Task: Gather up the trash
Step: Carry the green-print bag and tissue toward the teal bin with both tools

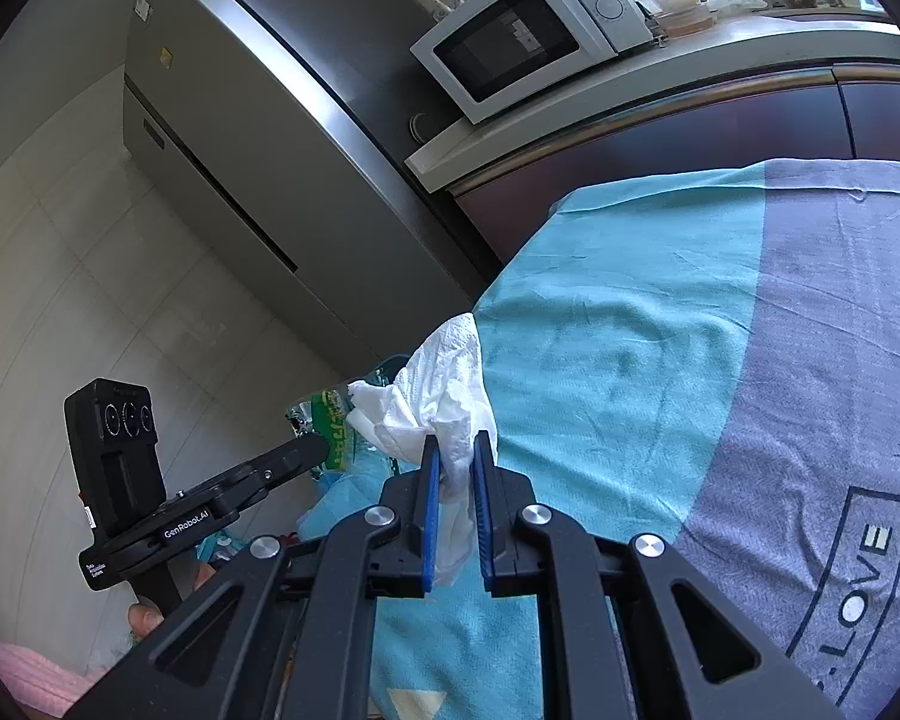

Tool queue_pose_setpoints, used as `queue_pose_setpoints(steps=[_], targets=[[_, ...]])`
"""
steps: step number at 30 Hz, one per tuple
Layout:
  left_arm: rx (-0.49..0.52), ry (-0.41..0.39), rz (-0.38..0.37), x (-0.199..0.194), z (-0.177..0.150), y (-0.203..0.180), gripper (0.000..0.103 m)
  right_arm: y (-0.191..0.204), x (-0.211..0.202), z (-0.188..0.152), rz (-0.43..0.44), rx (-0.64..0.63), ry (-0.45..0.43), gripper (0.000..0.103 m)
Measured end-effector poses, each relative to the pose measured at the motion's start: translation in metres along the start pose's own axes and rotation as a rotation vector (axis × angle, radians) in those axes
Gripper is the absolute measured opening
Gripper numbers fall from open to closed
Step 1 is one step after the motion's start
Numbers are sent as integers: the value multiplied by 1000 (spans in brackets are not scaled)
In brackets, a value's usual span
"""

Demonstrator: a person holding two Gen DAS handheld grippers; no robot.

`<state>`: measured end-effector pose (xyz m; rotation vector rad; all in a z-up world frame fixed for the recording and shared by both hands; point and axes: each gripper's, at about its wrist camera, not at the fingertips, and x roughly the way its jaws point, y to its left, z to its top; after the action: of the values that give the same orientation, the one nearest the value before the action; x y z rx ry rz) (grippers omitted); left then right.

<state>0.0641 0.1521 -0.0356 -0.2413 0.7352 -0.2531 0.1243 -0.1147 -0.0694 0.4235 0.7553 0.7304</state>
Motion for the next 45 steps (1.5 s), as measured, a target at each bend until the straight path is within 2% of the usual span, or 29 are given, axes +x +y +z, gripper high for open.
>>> queue_pose_setpoints(steps=[45], targets=[[-43,-41,48,-28,-1,22,22,13,18,10,61,-49,23,10]])
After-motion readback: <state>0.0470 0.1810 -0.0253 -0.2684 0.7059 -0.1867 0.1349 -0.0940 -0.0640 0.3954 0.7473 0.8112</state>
